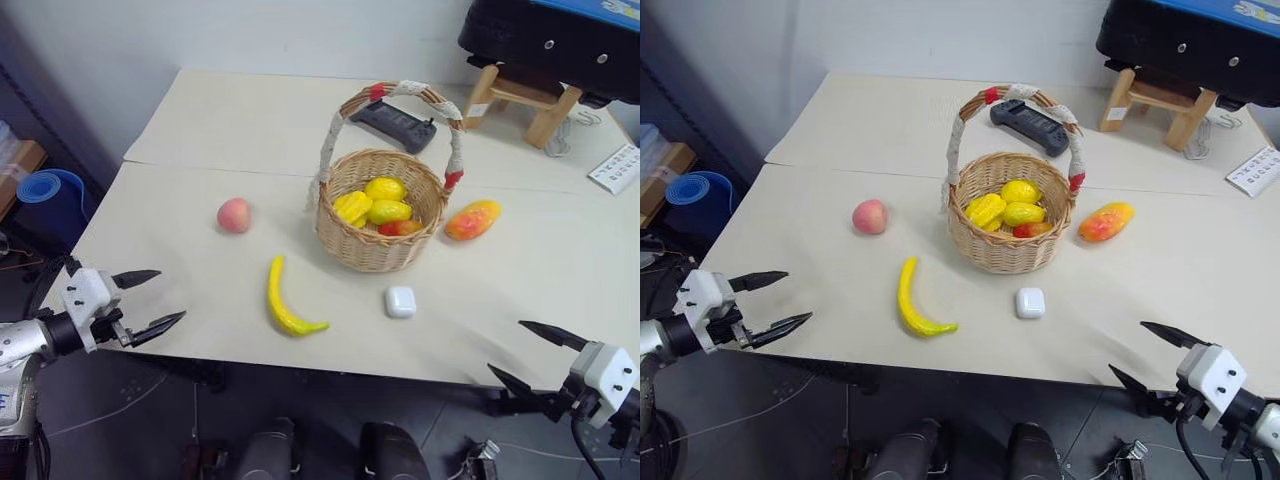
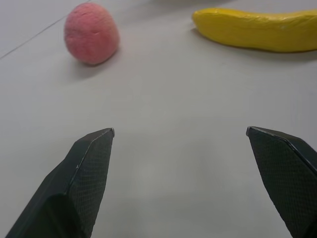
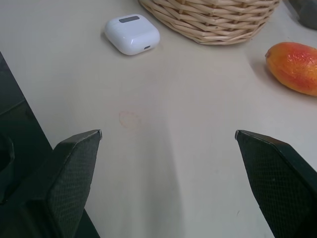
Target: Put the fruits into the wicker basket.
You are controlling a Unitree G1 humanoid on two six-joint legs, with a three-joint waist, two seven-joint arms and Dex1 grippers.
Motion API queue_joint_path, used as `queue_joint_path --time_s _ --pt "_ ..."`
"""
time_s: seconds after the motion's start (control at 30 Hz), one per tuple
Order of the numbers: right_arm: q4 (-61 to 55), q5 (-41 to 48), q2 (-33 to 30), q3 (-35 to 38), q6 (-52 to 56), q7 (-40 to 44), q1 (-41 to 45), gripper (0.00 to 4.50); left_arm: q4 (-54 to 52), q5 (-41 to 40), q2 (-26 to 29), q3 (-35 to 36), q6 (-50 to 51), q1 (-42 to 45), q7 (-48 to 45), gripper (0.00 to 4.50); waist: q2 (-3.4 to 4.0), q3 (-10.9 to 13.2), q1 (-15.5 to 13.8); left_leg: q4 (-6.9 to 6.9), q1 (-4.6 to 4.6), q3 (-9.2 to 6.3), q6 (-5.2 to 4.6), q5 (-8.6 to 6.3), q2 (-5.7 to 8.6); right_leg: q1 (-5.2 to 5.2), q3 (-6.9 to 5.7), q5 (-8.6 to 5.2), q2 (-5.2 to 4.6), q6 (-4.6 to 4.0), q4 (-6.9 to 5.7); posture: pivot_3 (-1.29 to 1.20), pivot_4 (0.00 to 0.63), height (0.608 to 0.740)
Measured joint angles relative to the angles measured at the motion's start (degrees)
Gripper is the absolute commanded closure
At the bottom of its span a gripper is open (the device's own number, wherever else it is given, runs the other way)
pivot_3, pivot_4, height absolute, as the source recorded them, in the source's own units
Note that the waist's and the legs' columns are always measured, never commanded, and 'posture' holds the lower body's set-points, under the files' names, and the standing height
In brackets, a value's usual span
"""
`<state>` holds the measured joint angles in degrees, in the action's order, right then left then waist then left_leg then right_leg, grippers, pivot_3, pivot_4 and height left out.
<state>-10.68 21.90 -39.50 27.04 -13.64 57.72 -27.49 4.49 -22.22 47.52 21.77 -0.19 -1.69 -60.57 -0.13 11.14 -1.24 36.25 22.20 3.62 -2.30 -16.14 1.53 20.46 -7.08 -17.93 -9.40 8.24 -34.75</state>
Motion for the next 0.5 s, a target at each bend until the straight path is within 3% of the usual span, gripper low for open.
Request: queue_joint_path --time_s 0.13,0.27,0.5 --pt "-0.03 0.0 0.0 -1.83 0.07 0.47 -0.09 0.04 -1.84 -0.91 0.25 -0.67 3.03 -1.26 -1.83 0.0 0.0 0.0 -0.01 0.01 -0.04 0.09 0.0 -0.02 -0.06 0.0 -0.01 0.0 0.02 -0.01 0.01 0.0 0.15 0.74" --pt "-0.26 1.47 -0.05 -2.34 2.72 0.43 2.25 0.04 -4.58 -4.27 3.47 -2.78 12.44 -0.73 -5.41 0.0 0.0 0.01 -0.09 0.07 -0.04 0.11 0.0 -0.03 -0.06 -0.02 0.07 -0.01 0.01 -0.05 0.07 0.0 0.15 0.74" --pt "-4.15 6.64 -7.09 -12.03 18.0 2.21 23.98 0.04 -18.44 -11.92 3.06 -8.4 22.92 9.35 -5.61 0.0 0.09 0.07 0.07 0.7 0.04 0.08 -0.05 -0.17 -0.41 0.04 0.53 0.0 0.05 -0.19 -0.08 0.0 0.15 0.74"
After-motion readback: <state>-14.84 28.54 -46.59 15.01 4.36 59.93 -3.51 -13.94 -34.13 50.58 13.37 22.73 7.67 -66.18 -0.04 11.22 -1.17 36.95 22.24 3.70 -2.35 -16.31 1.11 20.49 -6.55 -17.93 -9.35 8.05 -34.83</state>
